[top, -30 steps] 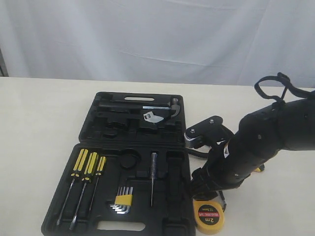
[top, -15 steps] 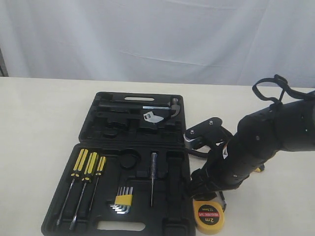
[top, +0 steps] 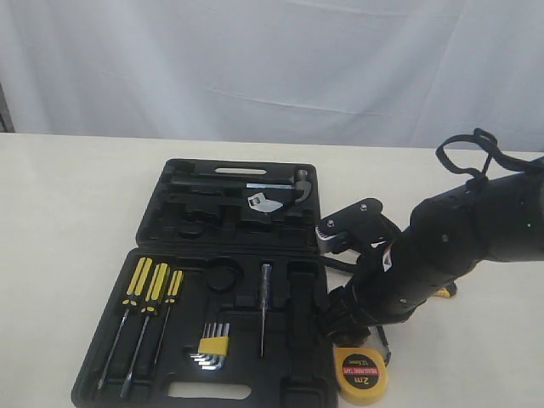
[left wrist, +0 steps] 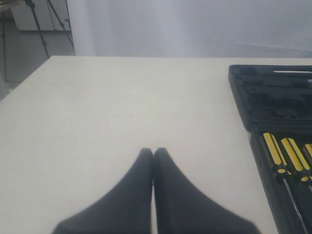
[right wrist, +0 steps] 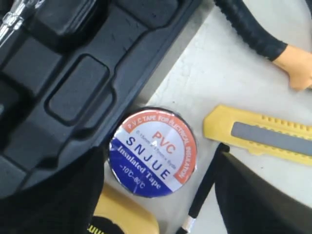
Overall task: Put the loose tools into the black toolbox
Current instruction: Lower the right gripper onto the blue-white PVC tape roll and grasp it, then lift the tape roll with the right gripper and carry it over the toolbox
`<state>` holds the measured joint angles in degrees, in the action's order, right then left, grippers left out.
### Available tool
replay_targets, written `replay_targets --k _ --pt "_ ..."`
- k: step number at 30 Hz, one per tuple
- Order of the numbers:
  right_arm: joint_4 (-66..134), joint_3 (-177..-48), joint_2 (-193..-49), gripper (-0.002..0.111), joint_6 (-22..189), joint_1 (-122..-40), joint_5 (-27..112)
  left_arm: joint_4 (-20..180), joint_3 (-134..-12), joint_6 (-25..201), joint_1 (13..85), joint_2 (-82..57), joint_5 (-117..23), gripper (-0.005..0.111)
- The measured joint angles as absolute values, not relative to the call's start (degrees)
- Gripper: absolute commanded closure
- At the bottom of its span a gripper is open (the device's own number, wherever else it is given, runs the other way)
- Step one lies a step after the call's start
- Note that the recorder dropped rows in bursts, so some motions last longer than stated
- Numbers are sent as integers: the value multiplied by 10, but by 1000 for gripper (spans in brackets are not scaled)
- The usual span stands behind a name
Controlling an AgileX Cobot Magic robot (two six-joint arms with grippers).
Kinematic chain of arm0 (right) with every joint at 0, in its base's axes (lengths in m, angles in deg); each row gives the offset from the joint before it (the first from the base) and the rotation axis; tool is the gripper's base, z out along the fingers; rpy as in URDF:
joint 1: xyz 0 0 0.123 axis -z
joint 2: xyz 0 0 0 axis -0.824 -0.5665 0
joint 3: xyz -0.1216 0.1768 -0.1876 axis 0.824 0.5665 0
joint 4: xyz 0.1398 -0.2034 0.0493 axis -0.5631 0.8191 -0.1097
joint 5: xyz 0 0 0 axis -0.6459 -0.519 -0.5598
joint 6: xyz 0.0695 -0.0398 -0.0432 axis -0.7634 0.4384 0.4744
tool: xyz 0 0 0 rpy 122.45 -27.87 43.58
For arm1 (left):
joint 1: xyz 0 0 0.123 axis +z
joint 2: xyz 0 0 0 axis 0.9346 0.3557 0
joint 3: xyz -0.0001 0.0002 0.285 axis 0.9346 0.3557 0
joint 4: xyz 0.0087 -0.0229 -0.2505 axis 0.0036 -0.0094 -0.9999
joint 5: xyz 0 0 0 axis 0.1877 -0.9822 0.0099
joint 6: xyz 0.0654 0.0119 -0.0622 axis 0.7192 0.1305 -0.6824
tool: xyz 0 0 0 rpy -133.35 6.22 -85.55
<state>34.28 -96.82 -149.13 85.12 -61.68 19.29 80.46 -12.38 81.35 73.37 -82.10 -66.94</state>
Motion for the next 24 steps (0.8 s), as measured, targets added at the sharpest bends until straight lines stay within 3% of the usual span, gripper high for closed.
replay_targets --k 24 --pt "343 -968 -1539 46 851 -617 218 805 -124 813 734 -821 -669 107"
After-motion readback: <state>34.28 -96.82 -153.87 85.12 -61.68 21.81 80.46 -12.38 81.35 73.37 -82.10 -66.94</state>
